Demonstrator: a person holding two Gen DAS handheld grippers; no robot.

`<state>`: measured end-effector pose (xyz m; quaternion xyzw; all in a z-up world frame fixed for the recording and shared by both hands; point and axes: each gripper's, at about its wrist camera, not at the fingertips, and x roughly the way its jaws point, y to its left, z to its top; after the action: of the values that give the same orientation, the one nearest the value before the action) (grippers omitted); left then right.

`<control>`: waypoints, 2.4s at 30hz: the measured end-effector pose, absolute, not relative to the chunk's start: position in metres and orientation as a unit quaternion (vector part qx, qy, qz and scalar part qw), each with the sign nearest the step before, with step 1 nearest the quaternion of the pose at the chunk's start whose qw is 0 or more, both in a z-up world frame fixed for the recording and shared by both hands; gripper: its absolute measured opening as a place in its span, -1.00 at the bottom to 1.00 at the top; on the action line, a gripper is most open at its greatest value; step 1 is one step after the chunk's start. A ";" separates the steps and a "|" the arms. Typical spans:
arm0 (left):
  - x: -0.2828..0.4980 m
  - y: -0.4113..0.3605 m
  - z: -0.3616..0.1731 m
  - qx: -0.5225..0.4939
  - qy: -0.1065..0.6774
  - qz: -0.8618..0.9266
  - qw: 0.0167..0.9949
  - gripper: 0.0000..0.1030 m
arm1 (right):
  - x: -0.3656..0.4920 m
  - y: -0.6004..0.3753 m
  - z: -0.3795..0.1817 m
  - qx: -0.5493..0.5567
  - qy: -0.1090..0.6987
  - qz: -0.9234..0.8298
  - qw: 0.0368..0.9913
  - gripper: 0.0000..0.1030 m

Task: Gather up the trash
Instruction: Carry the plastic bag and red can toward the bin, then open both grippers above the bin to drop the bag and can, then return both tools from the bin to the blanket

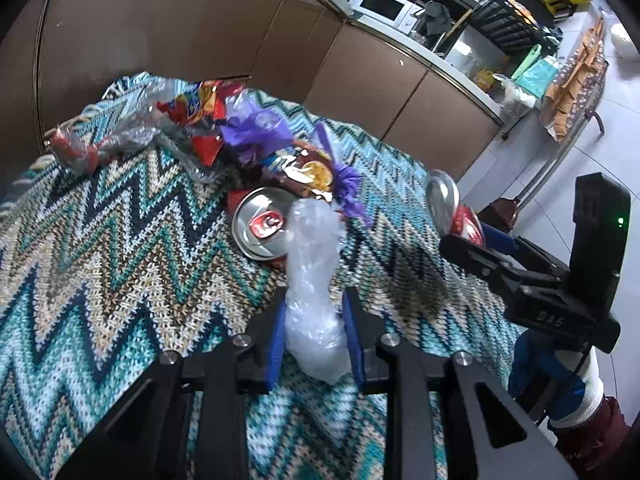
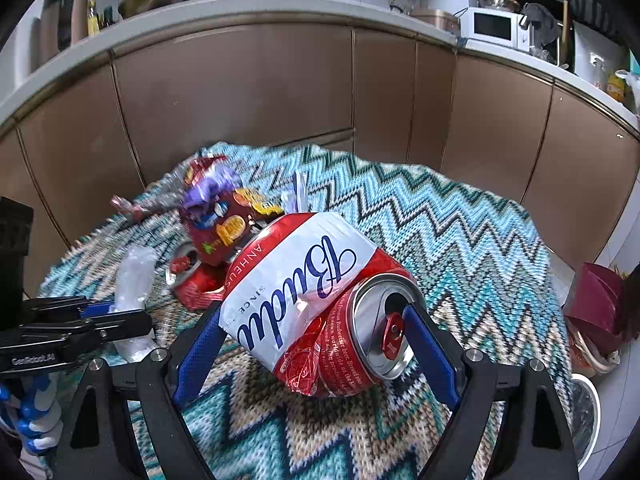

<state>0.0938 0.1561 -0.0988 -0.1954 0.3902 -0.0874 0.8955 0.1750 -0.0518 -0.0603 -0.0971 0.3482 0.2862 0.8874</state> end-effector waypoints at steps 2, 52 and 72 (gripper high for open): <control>0.088 0.151 -0.090 -0.189 0.388 -0.092 0.898 -0.61 | 0.168 -0.060 -0.053 -0.088 0.340 0.289 0.890 0.69; 0.359 -0.390 -0.128 -0.005 0.495 -0.338 0.801 -0.31 | 0.220 -0.508 -0.177 0.152 0.391 -0.065 0.905 0.72; 0.243 -0.248 -0.005 -0.033 0.384 -0.302 0.872 -0.30 | 0.151 -0.425 -0.048 0.090 0.317 -0.052 0.943 0.72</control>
<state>0.2430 -0.2477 -0.0053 -0.0327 0.3843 -0.3024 0.8717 0.1511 -0.4246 -0.0484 0.0900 0.3171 -0.0517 0.9427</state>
